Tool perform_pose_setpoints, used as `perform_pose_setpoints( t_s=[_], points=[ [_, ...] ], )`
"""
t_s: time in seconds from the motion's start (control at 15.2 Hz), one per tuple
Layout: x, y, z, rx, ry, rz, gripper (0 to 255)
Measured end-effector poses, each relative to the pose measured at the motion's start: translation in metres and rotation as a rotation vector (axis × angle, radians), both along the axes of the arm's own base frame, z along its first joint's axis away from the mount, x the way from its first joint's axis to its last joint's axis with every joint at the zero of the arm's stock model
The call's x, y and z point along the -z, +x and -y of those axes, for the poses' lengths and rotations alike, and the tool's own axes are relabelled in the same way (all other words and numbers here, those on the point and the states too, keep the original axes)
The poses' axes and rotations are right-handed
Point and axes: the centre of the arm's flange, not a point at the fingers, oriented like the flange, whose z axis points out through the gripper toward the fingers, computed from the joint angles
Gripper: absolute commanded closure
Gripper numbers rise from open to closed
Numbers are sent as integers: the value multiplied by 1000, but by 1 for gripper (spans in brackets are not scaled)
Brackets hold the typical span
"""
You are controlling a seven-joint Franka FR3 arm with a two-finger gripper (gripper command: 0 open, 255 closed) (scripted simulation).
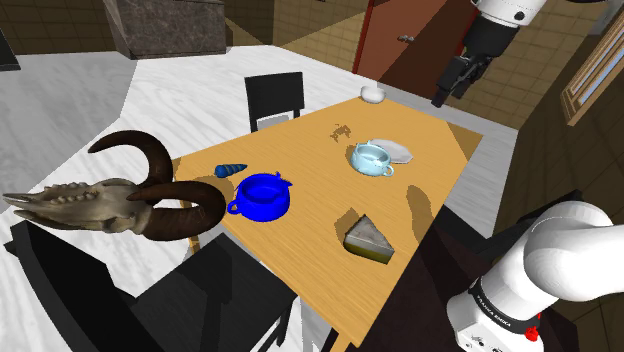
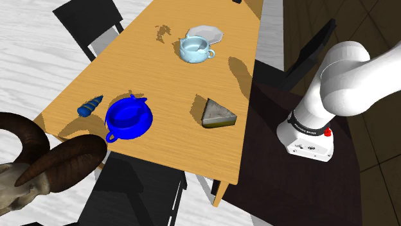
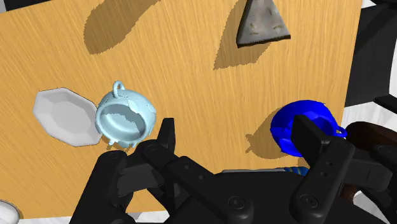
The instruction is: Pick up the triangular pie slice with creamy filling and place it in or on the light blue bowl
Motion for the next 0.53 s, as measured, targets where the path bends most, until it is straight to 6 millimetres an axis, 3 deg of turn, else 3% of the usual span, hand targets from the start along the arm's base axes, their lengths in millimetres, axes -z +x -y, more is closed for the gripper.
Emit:
perform_pose_setpoints(
  t_s=[0.13,0.53],
  points=[
    [7,1,0,0,1,-3,0],
    [73,7,-12,-4,16,-26,0]
  ],
)
